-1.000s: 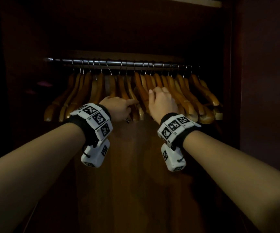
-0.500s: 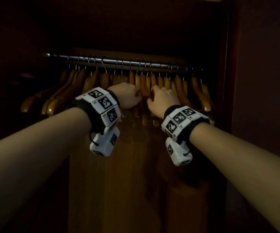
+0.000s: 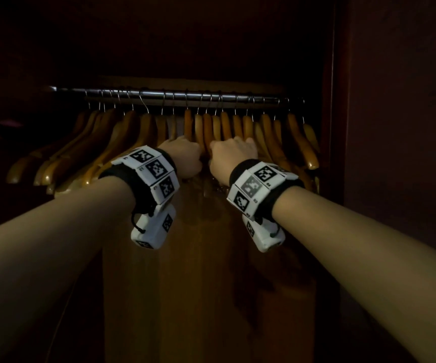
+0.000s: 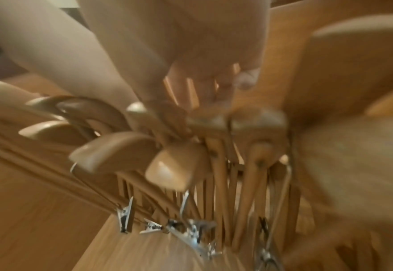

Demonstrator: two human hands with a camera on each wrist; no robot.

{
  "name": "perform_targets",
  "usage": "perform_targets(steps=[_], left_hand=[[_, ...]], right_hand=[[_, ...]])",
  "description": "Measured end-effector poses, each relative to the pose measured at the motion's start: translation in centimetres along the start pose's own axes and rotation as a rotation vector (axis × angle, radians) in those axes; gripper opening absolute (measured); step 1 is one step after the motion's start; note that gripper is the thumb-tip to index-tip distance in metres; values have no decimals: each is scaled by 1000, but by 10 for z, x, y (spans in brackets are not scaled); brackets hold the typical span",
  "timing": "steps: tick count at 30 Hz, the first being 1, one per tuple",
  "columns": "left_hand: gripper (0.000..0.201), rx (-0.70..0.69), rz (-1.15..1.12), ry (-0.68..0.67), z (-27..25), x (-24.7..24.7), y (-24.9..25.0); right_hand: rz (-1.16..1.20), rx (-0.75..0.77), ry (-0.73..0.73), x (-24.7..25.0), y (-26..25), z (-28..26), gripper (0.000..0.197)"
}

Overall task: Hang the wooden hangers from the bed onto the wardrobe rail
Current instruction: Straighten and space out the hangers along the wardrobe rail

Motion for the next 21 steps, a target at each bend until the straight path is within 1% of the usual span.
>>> perform_targets(steps=[3, 8, 10, 13, 14, 17, 21], left_hand=[[35, 3, -17, 5, -1, -2, -8], [37, 18, -93, -11, -5, -6, -16], [41, 21, -110, -1, -5, -6, -18], [43, 16, -144, 12, -6, -6, -18], [43, 18, -157, 11, -7, -7, -18], [44, 30, -183, 12, -11, -6, -18], [46, 28, -167, 16, -16, -2, -15]], right_hand=[[-108, -11, -67, -3, -7, 3, 30], [-261, -45, -128, -15, -17, 5, 44], [-259, -82, -143, -17, -15, 6, 48], [-242, -101, -86, -15, -13, 6, 44], [-226, -107, -75, -15, -13, 6, 45], [-160, -130, -122, -19, -12, 7, 54], [-129, -139, -144, -21, -12, 11, 58]])
Point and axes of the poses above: each hand's wrist, its own z-axis towards the middle knuckle, its own x-axis out of the back of the hand, y = z × x, the point moved 7 cm from there along z, towards the middle knuckle, and after that the axes turned 1 degree about -y, right-handed, at the moved point
